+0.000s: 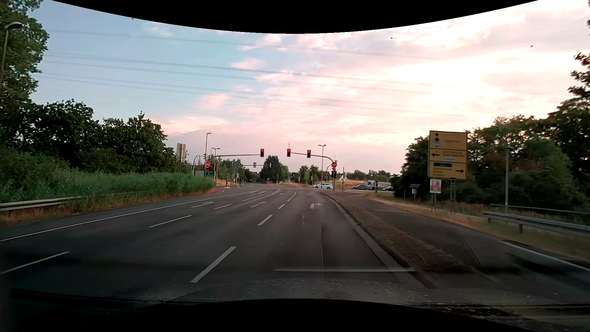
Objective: Follow the waypoints while adhering to traffic rules and regulations
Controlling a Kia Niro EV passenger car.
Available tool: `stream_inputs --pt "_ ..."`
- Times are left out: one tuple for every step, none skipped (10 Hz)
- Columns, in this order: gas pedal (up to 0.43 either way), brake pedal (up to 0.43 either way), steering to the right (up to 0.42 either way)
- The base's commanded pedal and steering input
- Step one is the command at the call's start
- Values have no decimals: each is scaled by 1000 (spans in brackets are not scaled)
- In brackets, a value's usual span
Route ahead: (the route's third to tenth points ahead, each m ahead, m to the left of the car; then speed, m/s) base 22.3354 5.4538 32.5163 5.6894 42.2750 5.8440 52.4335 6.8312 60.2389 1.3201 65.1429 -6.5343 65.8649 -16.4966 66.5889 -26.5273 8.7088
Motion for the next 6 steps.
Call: stream_inputs --pt "0 55 -5" --pt "0 67 -5" --pt "0 85 -5" --pt "0 98 -5" --pt "0 110 -4" --pt "0 116 -3"
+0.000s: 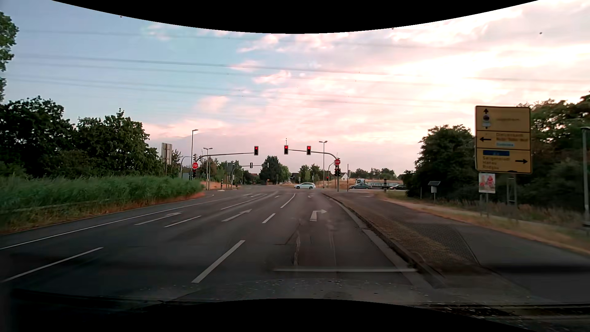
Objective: Follow the waypoints while adhering to traffic rules and regulations
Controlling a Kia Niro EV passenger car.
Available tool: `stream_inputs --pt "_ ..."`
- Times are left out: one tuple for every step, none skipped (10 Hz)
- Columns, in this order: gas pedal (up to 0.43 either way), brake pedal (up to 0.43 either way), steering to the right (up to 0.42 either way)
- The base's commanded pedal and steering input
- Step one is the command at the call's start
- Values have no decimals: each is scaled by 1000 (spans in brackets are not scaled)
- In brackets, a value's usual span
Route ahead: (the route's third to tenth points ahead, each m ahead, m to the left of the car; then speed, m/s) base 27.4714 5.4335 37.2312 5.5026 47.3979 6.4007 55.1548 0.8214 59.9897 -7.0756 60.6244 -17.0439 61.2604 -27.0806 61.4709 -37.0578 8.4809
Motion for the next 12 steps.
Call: stream_inputs --pt "0 116 -2" --pt "0 128 -2" --pt "0 134 -1" --pt "0 140 0" --pt "0 140 0" --pt "0 152 0" --pt "0 165 0" --pt "0 171 1" --pt "0 177 1" --pt "0 177 1" --pt "0 183 1" --pt "0 189 1"
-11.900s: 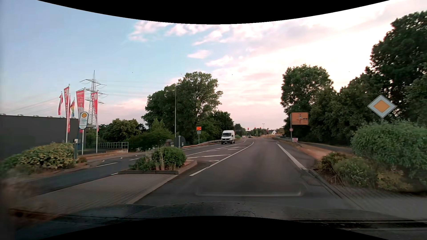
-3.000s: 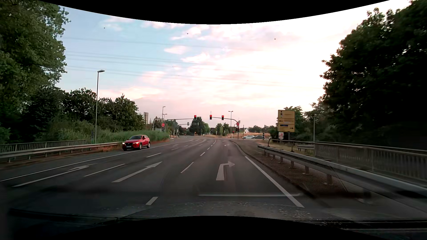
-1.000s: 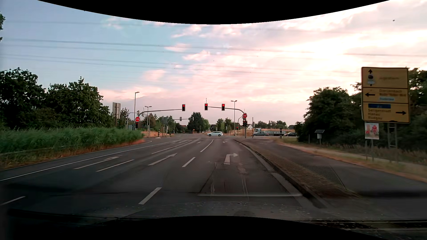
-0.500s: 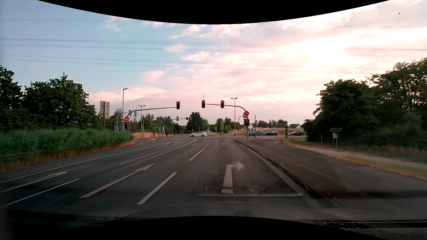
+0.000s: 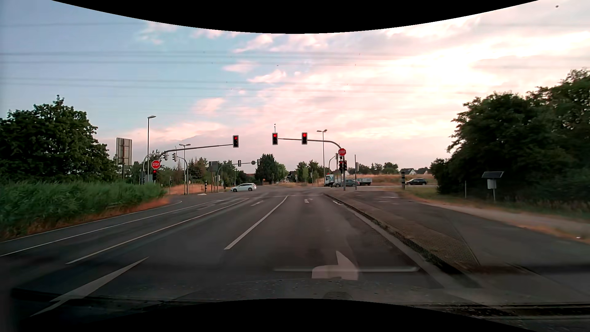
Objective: Follow the waypoints while adhering to traffic rules and regulations
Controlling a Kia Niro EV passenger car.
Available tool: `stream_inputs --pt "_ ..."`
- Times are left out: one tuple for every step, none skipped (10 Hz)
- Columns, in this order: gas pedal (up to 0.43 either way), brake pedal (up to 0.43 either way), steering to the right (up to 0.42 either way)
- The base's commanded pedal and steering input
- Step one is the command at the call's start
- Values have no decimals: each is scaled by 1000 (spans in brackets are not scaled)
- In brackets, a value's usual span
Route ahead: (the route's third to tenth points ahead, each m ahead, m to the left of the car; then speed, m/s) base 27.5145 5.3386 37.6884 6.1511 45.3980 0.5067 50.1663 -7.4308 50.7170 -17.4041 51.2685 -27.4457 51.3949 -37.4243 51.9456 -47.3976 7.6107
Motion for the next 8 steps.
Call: stream_inputs --pt "0 189 1" --pt "0 195 1" --pt "0 201 0" --pt "0 201 -1" --pt "0 201 -5" --pt "0 207 -6" --pt "0 207 -8" --pt "0 207 -9"
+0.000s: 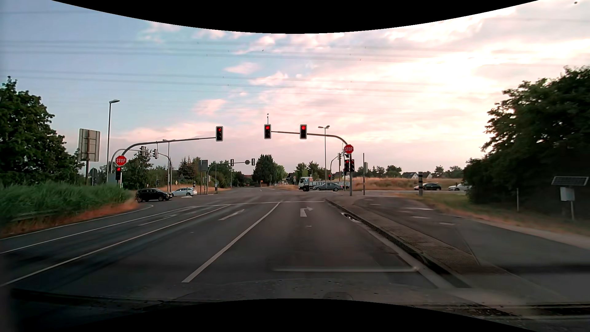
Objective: Follow the waypoints while adhering to traffic rules and regulations
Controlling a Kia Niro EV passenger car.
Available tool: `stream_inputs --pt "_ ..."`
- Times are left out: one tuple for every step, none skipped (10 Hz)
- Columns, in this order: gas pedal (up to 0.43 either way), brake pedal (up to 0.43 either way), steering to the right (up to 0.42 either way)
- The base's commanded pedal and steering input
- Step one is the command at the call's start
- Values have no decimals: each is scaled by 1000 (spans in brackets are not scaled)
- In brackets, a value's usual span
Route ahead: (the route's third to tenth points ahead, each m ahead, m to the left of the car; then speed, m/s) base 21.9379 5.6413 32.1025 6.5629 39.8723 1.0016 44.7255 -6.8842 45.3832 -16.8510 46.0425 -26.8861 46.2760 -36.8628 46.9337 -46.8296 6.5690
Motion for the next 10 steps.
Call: stream_inputs --pt "0 213 -9" --pt "0 213 -9" --pt "0 213 -8" --pt "0 213 -8" --pt "0 213 -8" --pt "0 213 -8" --pt "0 213 -9" --pt "0 213 -10" --pt "0 220 -12" --pt "0 220 -13"
